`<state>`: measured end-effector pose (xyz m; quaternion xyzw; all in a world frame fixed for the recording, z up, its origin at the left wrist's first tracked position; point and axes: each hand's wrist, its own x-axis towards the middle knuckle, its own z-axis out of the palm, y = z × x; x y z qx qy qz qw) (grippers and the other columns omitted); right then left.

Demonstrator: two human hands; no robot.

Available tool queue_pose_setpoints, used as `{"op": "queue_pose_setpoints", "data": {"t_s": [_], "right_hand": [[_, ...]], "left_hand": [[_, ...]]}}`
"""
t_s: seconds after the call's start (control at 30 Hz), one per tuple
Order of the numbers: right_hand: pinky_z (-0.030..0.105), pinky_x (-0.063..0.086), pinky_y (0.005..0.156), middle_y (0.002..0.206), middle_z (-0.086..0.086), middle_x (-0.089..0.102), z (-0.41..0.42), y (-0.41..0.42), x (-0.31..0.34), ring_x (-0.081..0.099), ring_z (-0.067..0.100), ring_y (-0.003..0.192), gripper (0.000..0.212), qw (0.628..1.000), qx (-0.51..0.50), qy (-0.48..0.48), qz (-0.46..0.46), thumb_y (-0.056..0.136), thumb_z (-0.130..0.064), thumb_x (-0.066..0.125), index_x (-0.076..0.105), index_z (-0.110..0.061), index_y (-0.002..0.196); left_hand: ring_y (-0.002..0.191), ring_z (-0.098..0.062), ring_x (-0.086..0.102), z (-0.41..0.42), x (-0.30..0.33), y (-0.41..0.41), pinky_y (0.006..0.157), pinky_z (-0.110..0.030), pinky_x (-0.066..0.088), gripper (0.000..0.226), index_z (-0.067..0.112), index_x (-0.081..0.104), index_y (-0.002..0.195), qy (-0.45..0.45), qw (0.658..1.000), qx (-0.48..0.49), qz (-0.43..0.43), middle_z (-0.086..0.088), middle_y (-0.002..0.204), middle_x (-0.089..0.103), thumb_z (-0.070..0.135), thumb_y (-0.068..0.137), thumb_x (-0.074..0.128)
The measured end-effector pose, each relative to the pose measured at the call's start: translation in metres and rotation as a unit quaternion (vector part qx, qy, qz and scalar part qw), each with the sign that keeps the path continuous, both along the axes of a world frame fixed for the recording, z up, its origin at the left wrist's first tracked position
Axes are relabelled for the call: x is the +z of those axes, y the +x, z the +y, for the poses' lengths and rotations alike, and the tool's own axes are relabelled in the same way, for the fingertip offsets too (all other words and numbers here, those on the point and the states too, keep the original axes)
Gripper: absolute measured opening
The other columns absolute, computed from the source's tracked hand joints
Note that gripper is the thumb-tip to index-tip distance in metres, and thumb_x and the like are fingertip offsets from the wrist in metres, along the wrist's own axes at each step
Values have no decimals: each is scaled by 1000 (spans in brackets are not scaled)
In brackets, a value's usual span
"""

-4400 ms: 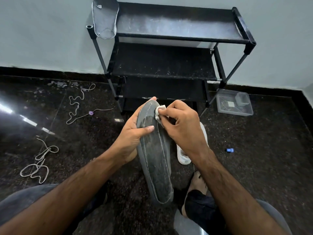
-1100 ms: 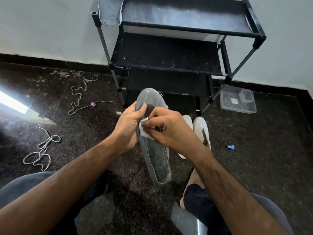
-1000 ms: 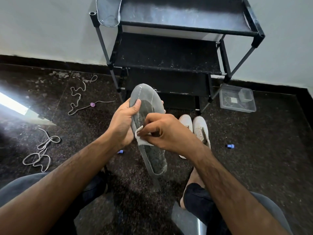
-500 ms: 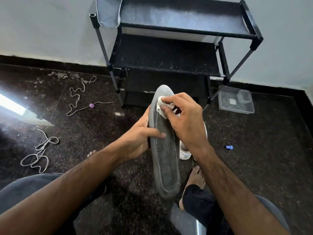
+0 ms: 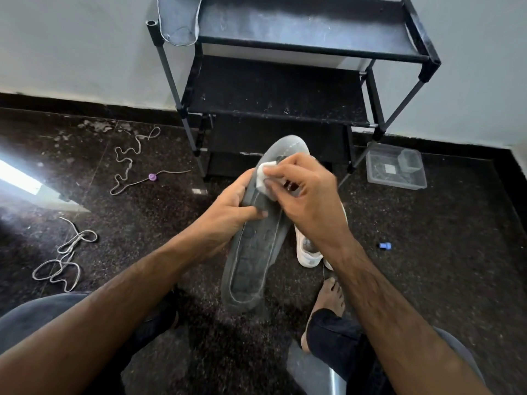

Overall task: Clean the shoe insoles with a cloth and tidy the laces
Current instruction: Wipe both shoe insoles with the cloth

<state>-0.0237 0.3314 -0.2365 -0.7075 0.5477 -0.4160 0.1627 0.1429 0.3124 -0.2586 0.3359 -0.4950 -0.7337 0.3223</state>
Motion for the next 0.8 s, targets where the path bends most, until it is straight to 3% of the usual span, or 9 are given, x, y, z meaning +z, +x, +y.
{"op": "queue_pose_setpoints", "data": {"t_s": [0.07,0.13,0.33,0.53,0.6,0.73,0.8], "right_hand": [[26,57,81,98,2,66,1,5,-2,66,13,91,15,996,83,24,20,88,-8,78,79,-7,102],[35,58,77,97,2,66,2,5,-3,67,16,89,13,995,94,24,32,88,-9,78,80,-9,101],[23,56,80,99,-3,65,0,-11,4,63,7,89,15,995,-89,-27,28,91,-9,75,78,-11,105],[21,56,82,100,-1,66,-3,-10,6,64,7,91,15,994,-104,-27,3,92,-10,74,77,-11,106],[21,56,82,100,1,66,-3,-10,6,65,9,92,15,996,-83,-32,-4,91,-9,75,77,-9,106],[27,56,82,97,2,65,1,0,0,65,13,92,16,997,73,20,17,86,-4,79,79,-7,102],[33,57,79,95,2,65,0,1,-1,66,15,90,16,993,105,42,20,85,-4,79,80,-8,100]], "left_hand": [[106,-21,64,-2,2,3,89,-36,57,60,18,52,135,13,1000,8,15,-7,114,66,-9,82,59],[106,-20,65,-1,2,4,88,-34,57,61,17,51,137,21,1000,2,14,-6,114,66,-9,83,58],[105,-19,67,9,6,-7,91,-36,58,64,29,50,135,0,998,-20,-53,-8,117,69,-15,89,57],[111,-20,68,20,3,-9,91,-34,57,75,32,42,142,54,998,-36,-17,-3,121,68,-14,87,61],[110,-21,67,20,4,-11,91,-36,57,75,30,42,143,44,999,-17,-6,-5,120,68,-18,87,55],[107,-27,67,13,2,-9,86,-38,59,64,19,46,139,62,997,25,32,-23,124,61,-19,87,48],[103,-25,69,13,1,-7,80,-35,60,61,15,45,138,62,997,22,35,-22,120,62,-20,88,47]]}}
